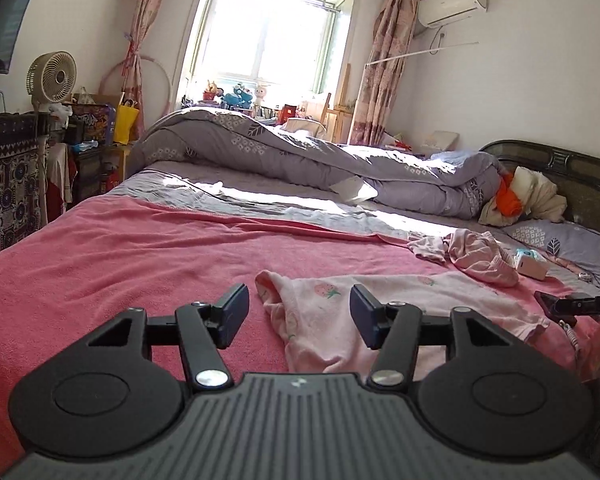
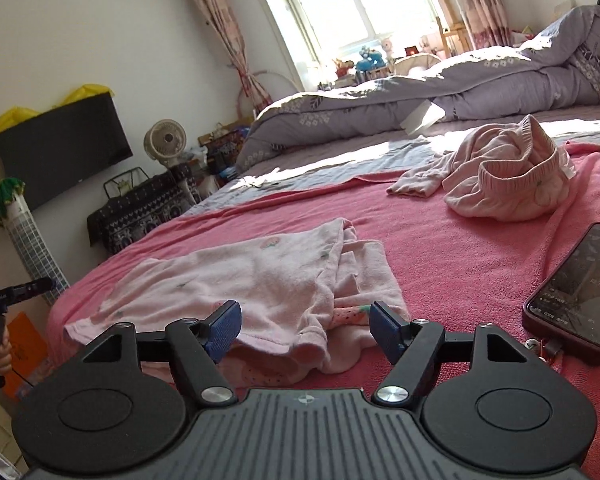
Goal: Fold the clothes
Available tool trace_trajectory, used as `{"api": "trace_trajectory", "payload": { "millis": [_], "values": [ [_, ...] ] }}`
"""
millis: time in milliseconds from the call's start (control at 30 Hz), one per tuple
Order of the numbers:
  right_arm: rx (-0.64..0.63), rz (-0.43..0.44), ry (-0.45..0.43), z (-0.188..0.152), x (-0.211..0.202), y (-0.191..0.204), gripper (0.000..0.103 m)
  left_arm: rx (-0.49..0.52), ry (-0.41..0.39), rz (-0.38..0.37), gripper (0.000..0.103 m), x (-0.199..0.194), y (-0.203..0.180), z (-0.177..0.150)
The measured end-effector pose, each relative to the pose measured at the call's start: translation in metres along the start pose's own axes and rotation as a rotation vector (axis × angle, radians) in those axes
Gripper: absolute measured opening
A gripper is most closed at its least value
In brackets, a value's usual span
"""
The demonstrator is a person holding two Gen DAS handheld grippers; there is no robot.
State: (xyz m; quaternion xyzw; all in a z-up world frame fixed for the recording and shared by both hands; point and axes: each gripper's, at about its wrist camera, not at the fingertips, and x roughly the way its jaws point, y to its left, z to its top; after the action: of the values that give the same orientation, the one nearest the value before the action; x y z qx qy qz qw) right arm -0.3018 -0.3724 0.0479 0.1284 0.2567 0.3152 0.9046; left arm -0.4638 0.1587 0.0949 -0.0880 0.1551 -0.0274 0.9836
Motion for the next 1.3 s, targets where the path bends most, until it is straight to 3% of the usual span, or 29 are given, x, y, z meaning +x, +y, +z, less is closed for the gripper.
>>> {"api": "trace_trajectory", "payload": {
  "millis": [133, 200, 333, 400, 467, 567, 600, 667, 700, 767, 800, 867, 1000, 1133, 1167, 1233, 1267, 1300],
  "values": [
    [-0.068, -0.053, -0.046, 0.001, 0.022, 0.024, 0.071, 0.144, 0.055, -0.05, 0.061, 0.039, -0.043, -0.002],
    [-0.19, -0.078, -0.049, -0.007, 0.035, 0.047, 0.071, 0.258, 0.127, -0.069, 0.067, 0.059, -0.069, -0.018],
    [-0.439, -0.183, 0.008, -0.043, 0.05, 0.067, 0.073, 0.443, 0.259, -0.018, 0.067, 0.071, -0.091, -0.069],
    [-0.462, -0.191, 0.027, -0.059, 0.046, 0.059, 0.075, 0.439, 0.227, -0.031, 0.072, 0.052, -0.084, -0.083],
    [-0.376, -0.149, 0.072, -0.06, 0.03, 0.04, 0.075, 0.437, 0.279, -0.035, 0.078, 0.036, -0.077, -0.09],
    [-0.422, -0.191, 0.159, -0.056, 0.013, 0.036, 0.076, 0.534, 0.28, -0.027, 0.079, 0.01, -0.078, -0.09],
    [-0.448, -0.213, 0.185, -0.053, 0.009, 0.038, 0.077, 0.563, 0.257, -0.031, 0.079, 0.003, -0.079, -0.083],
    [-0.472, -0.244, 0.138, -0.037, 0.0, 0.042, 0.079, 0.582, 0.174, -0.055, 0.084, -0.005, -0.078, -0.061],
    [-0.468, -0.246, 0.085, -0.027, -0.003, 0.044, 0.087, 0.577, 0.125, -0.057, 0.094, -0.002, -0.079, -0.047],
    [-0.403, -0.235, -0.039, 0.004, 0.003, 0.045, 0.098, 0.56, 0.036, -0.046, 0.103, 0.01, -0.082, -0.02],
    [-0.364, -0.238, -0.078, 0.02, 0.013, 0.043, 0.099, 0.545, 0.0, -0.028, 0.103, 0.022, -0.084, -0.006],
    [-0.29, -0.237, -0.081, 0.047, 0.053, 0.042, 0.098, 0.489, 0.004, 0.043, 0.103, 0.063, -0.086, 0.016],
    [-0.139, -0.206, 0.065, 0.078, 0.146, 0.037, 0.086, 0.311, 0.164, 0.223, 0.101, 0.146, -0.067, 0.033],
    [-0.05, -0.262, 0.186, 0.07, 0.211, 0.028, 0.081, 0.193, 0.229, 0.269, 0.1, 0.169, -0.038, 0.023],
    [-0.032, -0.261, 0.205, 0.065, 0.218, 0.025, 0.074, 0.164, 0.245, 0.281, 0.1, 0.174, -0.03, 0.021],
    [-0.024, -0.286, 0.217, 0.055, 0.223, 0.023, 0.062, 0.105, 0.278, 0.303, 0.091, 0.185, -0.015, 0.016],
    [-0.031, -0.298, 0.211, 0.051, 0.222, 0.024, 0.055, 0.075, 0.294, 0.315, 0.078, 0.191, -0.008, 0.013],
    [-0.038, -0.307, 0.2, 0.05, 0.219, 0.026, 0.046, 0.045, 0.31, 0.326, 0.073, 0.197, -0.001, 0.011]
  ]
}}
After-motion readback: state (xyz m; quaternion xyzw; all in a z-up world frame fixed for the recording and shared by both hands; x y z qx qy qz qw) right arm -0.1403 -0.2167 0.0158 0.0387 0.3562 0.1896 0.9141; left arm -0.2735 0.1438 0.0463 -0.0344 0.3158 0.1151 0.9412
